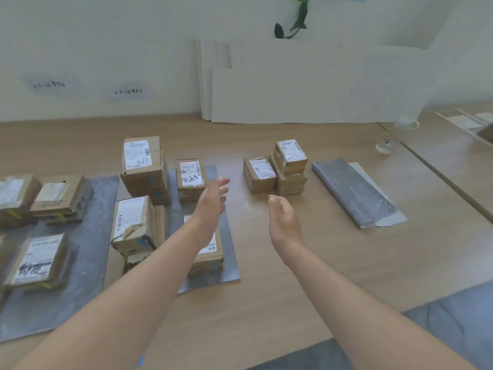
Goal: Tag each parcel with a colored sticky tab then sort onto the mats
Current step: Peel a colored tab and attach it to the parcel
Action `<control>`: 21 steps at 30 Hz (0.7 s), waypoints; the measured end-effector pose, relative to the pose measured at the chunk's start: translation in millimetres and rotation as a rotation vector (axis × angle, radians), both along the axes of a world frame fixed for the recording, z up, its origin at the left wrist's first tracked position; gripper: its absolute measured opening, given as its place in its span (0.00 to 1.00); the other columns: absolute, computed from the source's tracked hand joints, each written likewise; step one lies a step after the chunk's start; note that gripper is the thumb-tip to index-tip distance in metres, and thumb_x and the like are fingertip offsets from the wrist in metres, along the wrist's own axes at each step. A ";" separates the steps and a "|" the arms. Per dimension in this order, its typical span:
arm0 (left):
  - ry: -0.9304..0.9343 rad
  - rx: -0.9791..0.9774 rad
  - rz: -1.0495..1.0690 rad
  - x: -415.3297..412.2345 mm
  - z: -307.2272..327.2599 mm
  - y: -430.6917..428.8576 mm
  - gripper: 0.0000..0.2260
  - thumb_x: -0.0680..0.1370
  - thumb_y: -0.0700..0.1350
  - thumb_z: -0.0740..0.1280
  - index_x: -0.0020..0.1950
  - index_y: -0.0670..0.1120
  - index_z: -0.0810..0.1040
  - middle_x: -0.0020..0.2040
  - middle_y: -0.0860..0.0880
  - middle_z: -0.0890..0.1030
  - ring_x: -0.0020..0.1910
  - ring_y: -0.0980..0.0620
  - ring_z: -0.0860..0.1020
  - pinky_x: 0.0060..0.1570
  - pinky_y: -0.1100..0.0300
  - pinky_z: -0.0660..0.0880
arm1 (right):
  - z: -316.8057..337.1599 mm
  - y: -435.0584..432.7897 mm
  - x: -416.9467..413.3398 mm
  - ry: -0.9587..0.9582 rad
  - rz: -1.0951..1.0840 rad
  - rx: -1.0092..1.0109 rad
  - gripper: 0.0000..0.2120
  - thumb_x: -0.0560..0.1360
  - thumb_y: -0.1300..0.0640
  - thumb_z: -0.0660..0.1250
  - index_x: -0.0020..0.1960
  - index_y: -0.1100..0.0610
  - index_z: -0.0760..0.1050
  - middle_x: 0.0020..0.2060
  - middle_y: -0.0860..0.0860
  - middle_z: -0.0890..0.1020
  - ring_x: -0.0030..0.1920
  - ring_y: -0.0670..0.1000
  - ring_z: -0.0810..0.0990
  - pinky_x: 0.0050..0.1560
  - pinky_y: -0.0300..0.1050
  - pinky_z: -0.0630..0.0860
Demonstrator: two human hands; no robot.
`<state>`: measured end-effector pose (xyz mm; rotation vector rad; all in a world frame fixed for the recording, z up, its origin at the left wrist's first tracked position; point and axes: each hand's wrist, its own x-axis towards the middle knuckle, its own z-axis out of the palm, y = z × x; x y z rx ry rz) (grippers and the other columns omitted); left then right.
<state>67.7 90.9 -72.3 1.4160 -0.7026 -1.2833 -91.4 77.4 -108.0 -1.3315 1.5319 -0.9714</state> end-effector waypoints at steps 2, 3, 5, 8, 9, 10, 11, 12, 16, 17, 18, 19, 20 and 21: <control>-0.001 0.030 -0.019 1.6 -6.0 -9.6 0.21 0.84 0.53 0.55 0.73 0.47 0.72 0.73 0.45 0.71 0.74 0.46 0.68 0.72 0.53 0.64 | -4.6 -6.8 -0.8 -0.003 -0.016 0.031 0.12 0.85 0.48 0.57 0.60 0.49 0.77 0.55 0.47 0.80 0.57 0.47 0.76 0.55 0.42 0.68; -0.007 0.042 -0.025 2.1 -8.9 -14.2 0.21 0.84 0.53 0.54 0.73 0.47 0.71 0.73 0.45 0.71 0.74 0.45 0.67 0.72 0.53 0.64 | -5.6 -10.3 -1.8 -0.005 -0.023 0.040 0.12 0.85 0.48 0.57 0.61 0.49 0.77 0.55 0.46 0.80 0.57 0.46 0.76 0.55 0.42 0.67; -0.025 0.059 -0.032 1.3 -14.1 -25.2 0.21 0.84 0.54 0.54 0.73 0.48 0.71 0.73 0.45 0.71 0.74 0.46 0.68 0.72 0.53 0.64 | -7.1 -20.4 -4.9 -0.004 -0.022 0.048 0.13 0.85 0.49 0.58 0.63 0.51 0.77 0.56 0.46 0.80 0.57 0.46 0.75 0.56 0.40 0.67; -0.038 0.089 -0.036 -2.5 -21.8 -41.7 0.21 0.84 0.55 0.53 0.73 0.48 0.72 0.72 0.45 0.71 0.73 0.46 0.68 0.73 0.52 0.64 | -14.2 -40.5 -11.2 -0.022 -0.022 0.076 0.10 0.85 0.49 0.58 0.60 0.48 0.77 0.52 0.43 0.79 0.56 0.44 0.75 0.56 0.40 0.67; -0.040 0.100 -0.039 -4.3 -24.8 -47.8 0.21 0.84 0.55 0.53 0.73 0.48 0.71 0.72 0.45 0.71 0.73 0.46 0.68 0.73 0.51 0.64 | -18.5 -48.4 -13.5 -0.031 -0.020 0.087 0.09 0.85 0.50 0.58 0.58 0.48 0.76 0.51 0.42 0.78 0.55 0.44 0.75 0.56 0.39 0.67; -0.042 0.111 -0.034 -6.1 -27.8 -54.5 0.21 0.84 0.55 0.53 0.73 0.48 0.71 0.72 0.45 0.71 0.73 0.46 0.68 0.73 0.51 0.64 | -23.6 -56.1 -15.7 -0.037 -0.015 0.100 0.09 0.85 0.50 0.58 0.58 0.48 0.77 0.50 0.41 0.78 0.55 0.44 0.74 0.56 0.39 0.67; -0.039 0.122 -0.019 -7.8 -30.3 -61.6 0.21 0.84 0.55 0.53 0.73 0.48 0.71 0.72 0.45 0.72 0.73 0.46 0.68 0.73 0.51 0.64 | -28.7 -63.8 -17.8 -0.039 -0.005 0.113 0.11 0.85 0.50 0.58 0.59 0.49 0.78 0.50 0.41 0.78 0.56 0.44 0.74 0.57 0.39 0.66; -0.030 0.130 0.005 -8.7 -32.7 -69.6 0.21 0.84 0.55 0.53 0.73 0.48 0.72 0.71 0.45 0.72 0.73 0.46 0.68 0.73 0.51 0.65 | -34.4 -72.2 -19.6 -0.045 0.006 0.127 0.13 0.85 0.50 0.58 0.62 0.51 0.78 0.52 0.42 0.78 0.58 0.44 0.74 0.58 0.39 0.66; -0.006 0.159 0.099 -9.4 -45.9 -102.2 0.20 0.84 0.55 0.54 0.71 0.49 0.73 0.68 0.46 0.74 0.70 0.47 0.71 0.71 0.52 0.66 | -50.5 -112.1 -23.8 -0.160 0.025 0.261 0.18 0.84 0.47 0.59 0.69 0.52 0.76 0.60 0.44 0.78 0.67 0.48 0.74 0.71 0.47 0.69; -0.009 0.173 0.107 -10.8 -49.8 -109.7 0.20 0.84 0.56 0.54 0.71 0.49 0.73 0.68 0.46 0.74 0.70 0.48 0.71 0.71 0.52 0.66 | -52.7 -121.9 -24.6 -0.198 0.024 0.302 0.19 0.84 0.47 0.59 0.71 0.52 0.75 0.62 0.44 0.77 0.68 0.47 0.73 0.74 0.49 0.68; -0.011 0.190 0.114 -12.9 -53.2 -117.3 0.20 0.84 0.56 0.54 0.71 0.49 0.73 0.68 0.47 0.74 0.70 0.48 0.71 0.70 0.52 0.66 | -54.3 -131.1 -25.7 -0.222 0.027 0.328 0.20 0.84 0.47 0.59 0.73 0.52 0.74 0.64 0.43 0.76 0.70 0.47 0.72 0.75 0.49 0.67; -0.014 0.207 0.121 -15.1 -56.8 -124.9 0.20 0.83 0.56 0.54 0.71 0.50 0.73 0.68 0.47 0.75 0.70 0.48 0.71 0.69 0.53 0.66 | -55.9 -140.3 -27.1 -0.225 0.041 0.332 0.20 0.85 0.47 0.59 0.74 0.52 0.73 0.68 0.44 0.75 0.71 0.47 0.71 0.76 0.48 0.65; -0.017 0.220 0.127 -17.3 -60.3 -132.8 0.20 0.83 0.56 0.54 0.70 0.50 0.74 0.67 0.47 0.75 0.70 0.48 0.71 0.68 0.54 0.67 | -59.3 -150.1 -28.1 -0.213 0.066 0.325 0.21 0.85 0.47 0.59 0.75 0.53 0.71 0.72 0.45 0.73 0.74 0.47 0.69 0.77 0.46 0.62; -0.020 0.230 0.130 -19.8 -63.6 -141.6 0.20 0.83 0.55 0.54 0.70 0.50 0.74 0.68 0.47 0.75 0.71 0.48 0.71 0.67 0.54 0.67 | -63.4 -161.0 -29.0 -0.189 0.094 0.318 0.22 0.85 0.47 0.58 0.76 0.52 0.70 0.76 0.46 0.68 0.76 0.46 0.65 0.77 0.44 0.59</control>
